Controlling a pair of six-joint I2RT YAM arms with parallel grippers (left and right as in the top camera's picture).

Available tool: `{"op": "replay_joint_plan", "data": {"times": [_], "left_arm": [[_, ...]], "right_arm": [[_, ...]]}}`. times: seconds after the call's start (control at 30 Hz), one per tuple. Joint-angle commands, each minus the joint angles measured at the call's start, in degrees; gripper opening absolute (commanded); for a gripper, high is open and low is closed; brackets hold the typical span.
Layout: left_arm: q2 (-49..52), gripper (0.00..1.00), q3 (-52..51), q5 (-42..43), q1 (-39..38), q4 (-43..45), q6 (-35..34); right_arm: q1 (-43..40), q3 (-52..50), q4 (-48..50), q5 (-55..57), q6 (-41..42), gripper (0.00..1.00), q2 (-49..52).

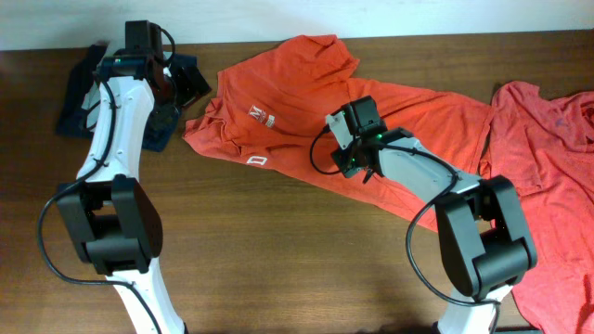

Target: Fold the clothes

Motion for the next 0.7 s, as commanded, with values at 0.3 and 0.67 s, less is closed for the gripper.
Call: {"op": "replay_joint_plan", "data": {"times": [0.3,0.67], "left_arm": [[0.26,0.99,-0.37,0.52,-0.15,0.09,-0.35],[0.26,0.99,-0.37,0.52,-0.15,0.09,-0.35]], "right_arm": [[-6.86,0.66,8.59,3.91,0.28,0.08,3.17],[-8.17,1.4,7.43,3.48,0.52,0.04,-0.24]]}}
